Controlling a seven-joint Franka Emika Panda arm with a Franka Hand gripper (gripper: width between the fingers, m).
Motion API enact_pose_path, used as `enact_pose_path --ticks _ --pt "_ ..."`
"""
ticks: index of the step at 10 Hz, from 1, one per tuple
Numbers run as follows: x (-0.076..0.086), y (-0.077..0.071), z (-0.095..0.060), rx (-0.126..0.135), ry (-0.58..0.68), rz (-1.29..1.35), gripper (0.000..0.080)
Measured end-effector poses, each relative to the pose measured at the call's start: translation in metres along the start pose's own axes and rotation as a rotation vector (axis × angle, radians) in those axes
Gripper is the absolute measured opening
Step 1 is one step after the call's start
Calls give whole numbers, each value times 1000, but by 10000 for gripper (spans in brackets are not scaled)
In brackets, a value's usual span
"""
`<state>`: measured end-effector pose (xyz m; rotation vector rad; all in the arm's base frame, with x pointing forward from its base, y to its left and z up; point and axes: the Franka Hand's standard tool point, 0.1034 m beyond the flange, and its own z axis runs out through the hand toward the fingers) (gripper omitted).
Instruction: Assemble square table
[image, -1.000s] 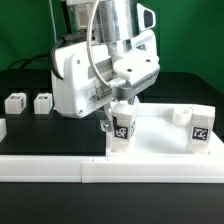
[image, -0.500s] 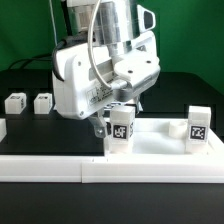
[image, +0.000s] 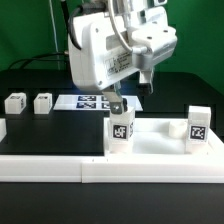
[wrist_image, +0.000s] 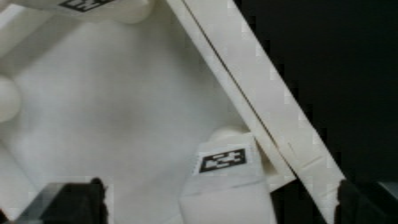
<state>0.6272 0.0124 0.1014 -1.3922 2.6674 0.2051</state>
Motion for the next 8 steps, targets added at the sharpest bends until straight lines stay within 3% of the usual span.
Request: enact_pose_path --ticks 8 --pt "0 0 1 -1 2 0 649"
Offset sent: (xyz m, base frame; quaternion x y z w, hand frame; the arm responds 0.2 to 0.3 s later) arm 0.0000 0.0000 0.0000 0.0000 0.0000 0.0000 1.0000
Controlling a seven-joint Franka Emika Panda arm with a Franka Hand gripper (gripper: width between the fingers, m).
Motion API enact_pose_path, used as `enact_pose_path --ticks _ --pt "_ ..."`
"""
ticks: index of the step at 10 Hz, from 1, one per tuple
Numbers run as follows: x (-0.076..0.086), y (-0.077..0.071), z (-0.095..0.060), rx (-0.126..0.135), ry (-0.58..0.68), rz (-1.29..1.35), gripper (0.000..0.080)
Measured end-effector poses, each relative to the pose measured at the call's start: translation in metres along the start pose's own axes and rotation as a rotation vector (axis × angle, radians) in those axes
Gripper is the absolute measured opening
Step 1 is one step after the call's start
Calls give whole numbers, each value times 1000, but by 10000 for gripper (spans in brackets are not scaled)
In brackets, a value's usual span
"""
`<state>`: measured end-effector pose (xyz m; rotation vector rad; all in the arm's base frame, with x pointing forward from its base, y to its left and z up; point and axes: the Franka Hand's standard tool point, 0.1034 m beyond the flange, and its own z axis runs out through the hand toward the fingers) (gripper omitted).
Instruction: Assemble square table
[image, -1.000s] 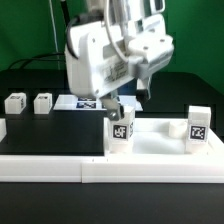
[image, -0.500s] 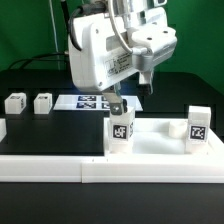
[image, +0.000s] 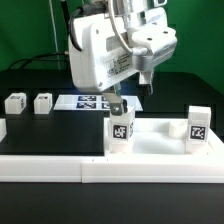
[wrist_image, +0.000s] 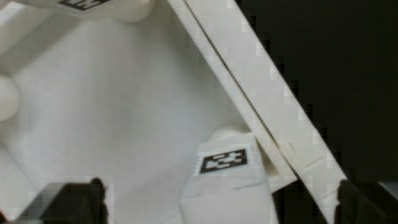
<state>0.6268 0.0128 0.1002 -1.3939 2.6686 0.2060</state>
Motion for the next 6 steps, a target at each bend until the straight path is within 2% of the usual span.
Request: enact_pose_path --ticks 3,6 --pt "0 0 0 0 0 0 649" --pt "1 0 -3 11 -7 -150 649"
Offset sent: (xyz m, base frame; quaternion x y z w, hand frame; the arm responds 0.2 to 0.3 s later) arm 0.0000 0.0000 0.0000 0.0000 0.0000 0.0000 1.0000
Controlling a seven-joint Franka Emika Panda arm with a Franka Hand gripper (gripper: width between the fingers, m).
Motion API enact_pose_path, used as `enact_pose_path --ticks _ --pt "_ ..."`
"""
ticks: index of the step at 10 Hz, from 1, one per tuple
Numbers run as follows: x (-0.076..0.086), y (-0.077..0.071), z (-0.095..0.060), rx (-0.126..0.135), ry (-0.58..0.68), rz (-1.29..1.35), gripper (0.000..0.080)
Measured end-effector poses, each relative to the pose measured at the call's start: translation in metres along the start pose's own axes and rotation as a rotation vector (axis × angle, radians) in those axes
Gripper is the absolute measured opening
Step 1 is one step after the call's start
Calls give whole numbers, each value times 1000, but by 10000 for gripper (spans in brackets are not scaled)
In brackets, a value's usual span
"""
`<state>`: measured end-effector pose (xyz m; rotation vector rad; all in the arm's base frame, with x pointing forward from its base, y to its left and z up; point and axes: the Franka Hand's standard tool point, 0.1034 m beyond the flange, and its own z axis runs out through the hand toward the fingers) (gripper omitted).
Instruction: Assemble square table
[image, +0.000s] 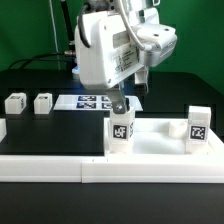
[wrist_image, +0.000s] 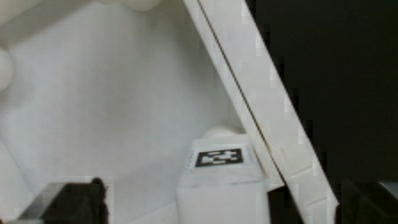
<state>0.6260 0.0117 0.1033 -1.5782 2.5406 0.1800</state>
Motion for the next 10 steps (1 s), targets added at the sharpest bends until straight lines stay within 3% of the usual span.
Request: enact_pose_path --ticks 4,8,10 --pt "-9 4 -12 14 4 -429 649" --pt "-6 4 -10 14 18 -774 649" --pt "0 15 -2 15 40 -1076 649"
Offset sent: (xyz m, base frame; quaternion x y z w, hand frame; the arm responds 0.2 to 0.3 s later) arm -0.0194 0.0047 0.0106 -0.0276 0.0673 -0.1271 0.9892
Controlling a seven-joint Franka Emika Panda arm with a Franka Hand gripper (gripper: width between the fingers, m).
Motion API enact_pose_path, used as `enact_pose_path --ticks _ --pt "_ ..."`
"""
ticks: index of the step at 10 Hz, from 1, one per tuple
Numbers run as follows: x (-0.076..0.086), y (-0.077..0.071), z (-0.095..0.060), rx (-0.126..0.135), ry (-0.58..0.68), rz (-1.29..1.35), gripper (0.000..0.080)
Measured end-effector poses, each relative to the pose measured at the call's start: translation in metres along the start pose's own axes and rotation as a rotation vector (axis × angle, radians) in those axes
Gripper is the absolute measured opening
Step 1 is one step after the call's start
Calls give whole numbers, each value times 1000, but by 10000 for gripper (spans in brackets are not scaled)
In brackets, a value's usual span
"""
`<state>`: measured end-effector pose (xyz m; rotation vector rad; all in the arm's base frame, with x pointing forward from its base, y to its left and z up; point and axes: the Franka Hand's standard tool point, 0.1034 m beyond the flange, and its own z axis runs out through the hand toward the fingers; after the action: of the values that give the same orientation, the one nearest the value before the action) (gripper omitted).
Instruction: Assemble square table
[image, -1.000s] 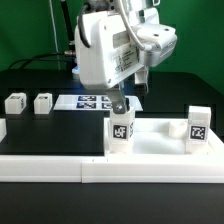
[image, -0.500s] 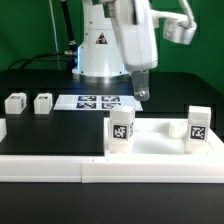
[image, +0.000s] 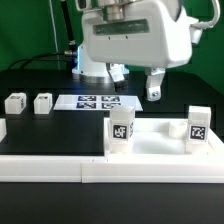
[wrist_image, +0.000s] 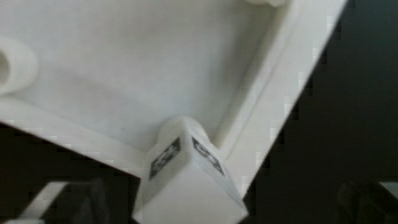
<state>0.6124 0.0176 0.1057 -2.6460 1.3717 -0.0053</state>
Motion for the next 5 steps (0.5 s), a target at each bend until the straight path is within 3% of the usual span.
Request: enact_pose_path --ticks 3,5 --pt "0 7 2 -12 27 -493 649" --pt "2 9 3 -18 28 -574 649"
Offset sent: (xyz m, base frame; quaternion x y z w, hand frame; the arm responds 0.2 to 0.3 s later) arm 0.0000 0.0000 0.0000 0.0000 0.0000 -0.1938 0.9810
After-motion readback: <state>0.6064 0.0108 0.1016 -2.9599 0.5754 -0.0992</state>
